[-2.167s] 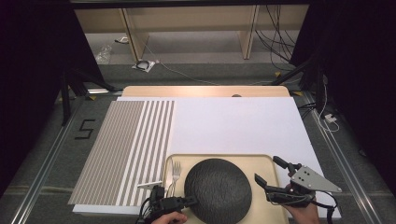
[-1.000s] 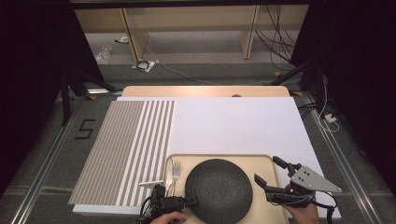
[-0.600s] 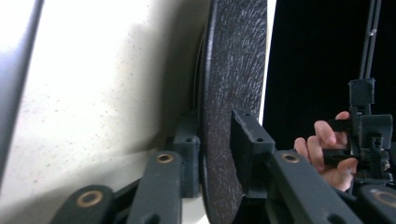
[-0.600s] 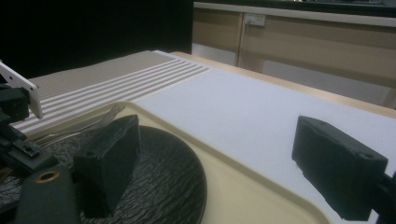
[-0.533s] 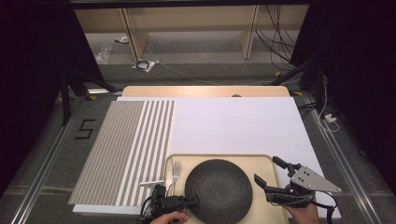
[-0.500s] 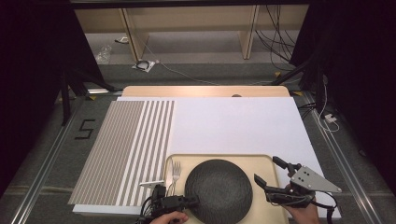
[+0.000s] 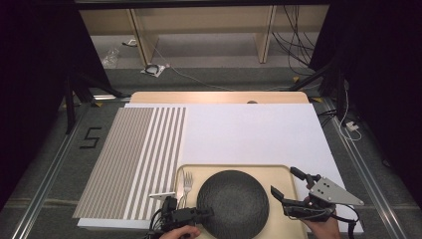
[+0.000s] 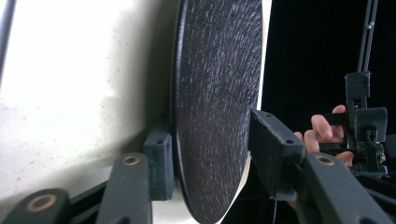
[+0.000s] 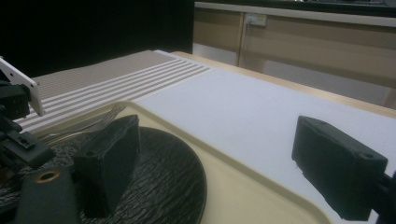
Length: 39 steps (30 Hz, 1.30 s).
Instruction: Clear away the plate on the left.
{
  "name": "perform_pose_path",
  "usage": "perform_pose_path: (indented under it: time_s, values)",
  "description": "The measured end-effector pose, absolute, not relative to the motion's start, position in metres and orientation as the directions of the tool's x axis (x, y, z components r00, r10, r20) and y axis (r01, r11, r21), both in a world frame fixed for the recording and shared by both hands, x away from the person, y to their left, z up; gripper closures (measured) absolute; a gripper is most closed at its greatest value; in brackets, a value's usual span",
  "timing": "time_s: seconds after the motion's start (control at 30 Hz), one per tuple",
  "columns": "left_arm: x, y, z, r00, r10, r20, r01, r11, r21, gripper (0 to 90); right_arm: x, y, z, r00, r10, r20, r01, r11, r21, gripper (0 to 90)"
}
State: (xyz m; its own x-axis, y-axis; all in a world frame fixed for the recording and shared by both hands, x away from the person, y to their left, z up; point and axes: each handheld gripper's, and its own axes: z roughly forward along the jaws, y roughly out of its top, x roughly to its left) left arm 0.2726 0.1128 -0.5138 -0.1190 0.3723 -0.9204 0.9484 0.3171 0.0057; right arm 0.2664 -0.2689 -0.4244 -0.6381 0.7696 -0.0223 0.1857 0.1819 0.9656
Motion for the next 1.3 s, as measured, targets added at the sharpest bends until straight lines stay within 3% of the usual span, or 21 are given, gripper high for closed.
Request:
perform_pose_path:
  time_s: [0.33, 0.63, 1.0, 1.3]
  values:
    - [0.274, 0.115, -0.506, -0.100, 0.418, -0.903, 0.948, 0.314, 0.040, 40.3, 0.267, -0.269, -0.425, -0.640, 0.768, -0.023, 0.185, 0.183, 0.965, 16.6]
    - [0.276, 0.119, -0.498, -0.066, 0.471, -0.880, 0.939, 0.327, 0.105, 36.7, 0.266, -0.269, -0.424, -0.640, 0.768, -0.023, 0.188, 0.186, 0.964, 16.6]
    - [0.280, 0.131, -0.484, 0.046, 0.580, -0.813, 0.905, 0.322, 0.280, 33.2, 0.266, -0.268, -0.425, -0.646, 0.763, -0.021, 0.186, 0.184, 0.965, 16.6]
    - [0.283, 0.142, -0.469, 0.168, 0.617, -0.769, 0.860, 0.290, 0.420, 33.7, 0.266, -0.267, -0.425, -0.651, 0.759, -0.021, 0.188, 0.187, 0.964, 16.6]
